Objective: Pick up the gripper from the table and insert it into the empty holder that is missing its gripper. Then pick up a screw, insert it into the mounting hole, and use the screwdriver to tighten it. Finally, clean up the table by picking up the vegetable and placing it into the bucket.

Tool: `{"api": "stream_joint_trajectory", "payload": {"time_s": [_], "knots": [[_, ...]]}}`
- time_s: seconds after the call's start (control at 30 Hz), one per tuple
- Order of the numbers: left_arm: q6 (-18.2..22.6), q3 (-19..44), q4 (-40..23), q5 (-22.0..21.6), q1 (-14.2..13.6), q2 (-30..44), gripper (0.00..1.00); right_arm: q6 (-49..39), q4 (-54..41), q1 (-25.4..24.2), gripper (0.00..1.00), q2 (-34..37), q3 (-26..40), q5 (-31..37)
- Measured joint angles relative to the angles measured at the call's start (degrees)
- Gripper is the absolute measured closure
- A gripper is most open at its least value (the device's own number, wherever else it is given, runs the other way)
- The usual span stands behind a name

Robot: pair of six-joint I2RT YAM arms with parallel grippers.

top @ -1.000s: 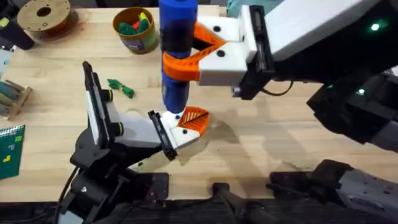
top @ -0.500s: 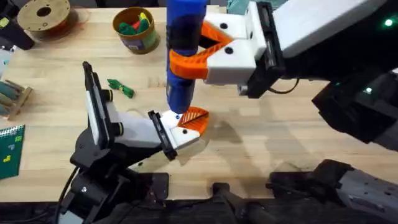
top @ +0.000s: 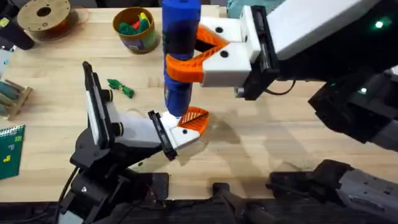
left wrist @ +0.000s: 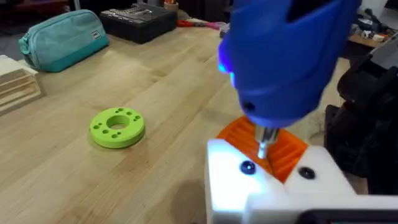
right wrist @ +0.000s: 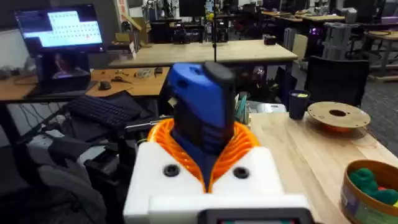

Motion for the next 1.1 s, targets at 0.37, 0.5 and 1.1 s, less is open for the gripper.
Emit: {"api": "stream_joint_trajectory", "payload": {"time_s": [0.37,0.5,1.1], "knots": [[-0.01,0.0,0.0,0.0,0.0,0.0,0.995,-0.08,0.0,0.0,0.97,0.95,0.0,0.0],[-0.02,0.0,0.0,0.0,0.0,0.0,0.995,-0.26,0.0,0.0,0.97,0.95,0.0,0.0],[-0.09,0.0,-0.07,0.0,0.0,0.0,0.995,-0.46,0.33,0.0,0.97,2.56,0.0,0.2]]}}
